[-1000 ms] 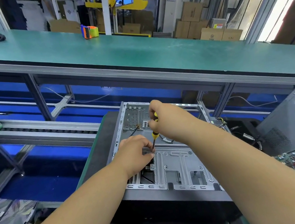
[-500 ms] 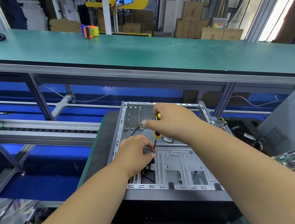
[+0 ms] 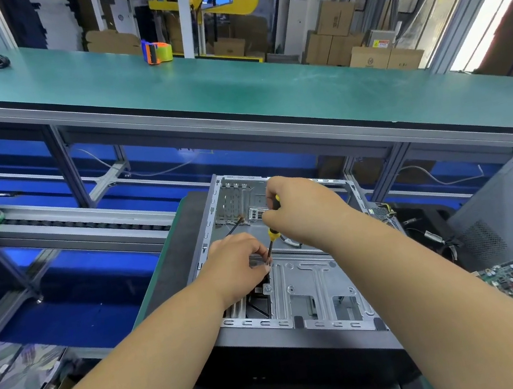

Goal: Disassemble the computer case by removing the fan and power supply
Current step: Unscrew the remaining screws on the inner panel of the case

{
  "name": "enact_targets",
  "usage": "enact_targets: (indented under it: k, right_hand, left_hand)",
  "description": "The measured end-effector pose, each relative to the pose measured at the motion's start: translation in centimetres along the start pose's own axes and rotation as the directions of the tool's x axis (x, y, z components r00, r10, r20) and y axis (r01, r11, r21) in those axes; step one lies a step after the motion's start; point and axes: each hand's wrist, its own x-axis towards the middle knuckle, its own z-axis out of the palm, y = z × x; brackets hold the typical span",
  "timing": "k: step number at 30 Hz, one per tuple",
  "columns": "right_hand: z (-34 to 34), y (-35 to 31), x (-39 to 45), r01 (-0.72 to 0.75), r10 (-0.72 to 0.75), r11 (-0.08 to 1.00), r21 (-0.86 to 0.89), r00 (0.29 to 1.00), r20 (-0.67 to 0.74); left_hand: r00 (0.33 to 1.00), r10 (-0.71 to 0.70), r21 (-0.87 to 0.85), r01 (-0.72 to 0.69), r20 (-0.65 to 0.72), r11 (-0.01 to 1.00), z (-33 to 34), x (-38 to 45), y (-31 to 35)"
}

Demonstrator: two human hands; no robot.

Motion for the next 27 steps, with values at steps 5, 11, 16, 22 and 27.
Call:
enact_targets:
  k: [5,11,16,22,27]
  right_hand:
    - [0.2,0.1,0.1,0.002,-0.006,0.995,-0.101,0.999,-0.035]
    - [-0.1,0.0,0.2,0.02,-0.019,1.0,-0.016,0.998,0.054]
    - [-0.9,0.1,-0.1,0.021,-0.03,0.995,0.097,0.995,0.099]
    - [-1.1,0.6,-0.3,-0.033,0.021,0.986,0.161,0.997,0.075]
    - [-0.2,0.5,-0.1,0.003,-0.003,1.0,0.009,1.0,-0.011]
  left_hand:
    - [1.0,0.001,-0.005,-0.001,0.005,1.0,0.0,0.0,0.1]
    - [1.0,-0.005,0.003,0.005,-0.001,1.0,0.1,0.0,0.0]
    - [1.0,-0.006,-0.002,0.006,-0.005,1.0,0.2,0.1,-0.1]
    - [1.0,-0.004,-0.013,0.004,-0.012,1.0,0.3,0.1,-0.4]
    - [1.0,0.004,-0.009,-0.004,-0.008,1.0,0.4,0.2,-0.5]
